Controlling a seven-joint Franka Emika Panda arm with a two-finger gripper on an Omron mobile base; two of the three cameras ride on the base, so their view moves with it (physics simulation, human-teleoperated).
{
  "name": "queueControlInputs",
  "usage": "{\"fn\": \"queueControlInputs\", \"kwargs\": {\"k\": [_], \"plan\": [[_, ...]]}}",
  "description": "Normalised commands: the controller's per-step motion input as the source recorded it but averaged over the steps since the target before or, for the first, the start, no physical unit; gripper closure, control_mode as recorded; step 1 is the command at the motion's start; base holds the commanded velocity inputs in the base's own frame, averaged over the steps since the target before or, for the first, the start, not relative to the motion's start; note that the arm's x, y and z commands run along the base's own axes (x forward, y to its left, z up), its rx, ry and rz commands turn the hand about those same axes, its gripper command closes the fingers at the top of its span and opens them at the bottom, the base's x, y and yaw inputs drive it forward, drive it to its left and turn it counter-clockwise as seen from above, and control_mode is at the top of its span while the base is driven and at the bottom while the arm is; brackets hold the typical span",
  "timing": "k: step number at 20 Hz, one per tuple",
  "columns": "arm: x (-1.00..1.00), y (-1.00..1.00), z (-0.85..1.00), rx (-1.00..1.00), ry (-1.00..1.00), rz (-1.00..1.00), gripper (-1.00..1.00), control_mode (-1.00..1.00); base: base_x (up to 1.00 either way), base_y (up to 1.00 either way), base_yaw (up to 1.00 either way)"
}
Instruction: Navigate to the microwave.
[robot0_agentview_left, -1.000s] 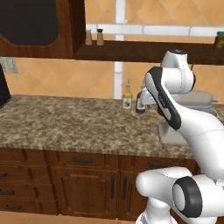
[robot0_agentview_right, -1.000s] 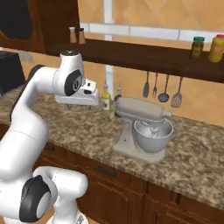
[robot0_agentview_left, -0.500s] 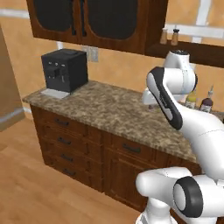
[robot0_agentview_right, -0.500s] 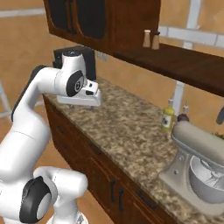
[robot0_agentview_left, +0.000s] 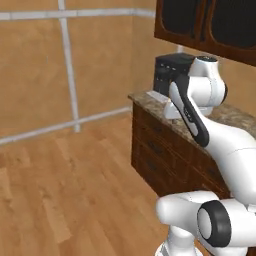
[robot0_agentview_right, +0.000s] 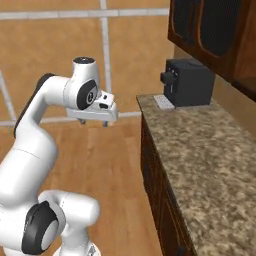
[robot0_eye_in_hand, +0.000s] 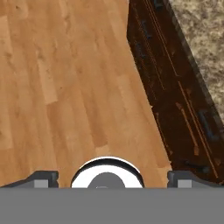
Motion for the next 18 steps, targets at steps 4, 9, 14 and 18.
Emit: {"fn": "queueControlInputs", "kwargs": {"k": [4, 9, 14, 18], "plan": [[0.00, 0.00, 0.00, 0.00, 0.00, 0.00, -1.00, 1.00, 0.00, 0.00, 0.91], [0.00, 0.00, 0.00, 0.00, 0.00, 0.00, -1.00, 1.00, 0.00, 0.00, 0.93], [0.00, 0.00, 0.00, 0.00, 0.00, 0.00, -1.00, 1.00, 0.00, 0.04, 0.92], [0.00, 0.00, 0.00, 0.00, 0.00, 0.00, -1.00, 1.00, 0.00, 0.09, 0.89]]}}
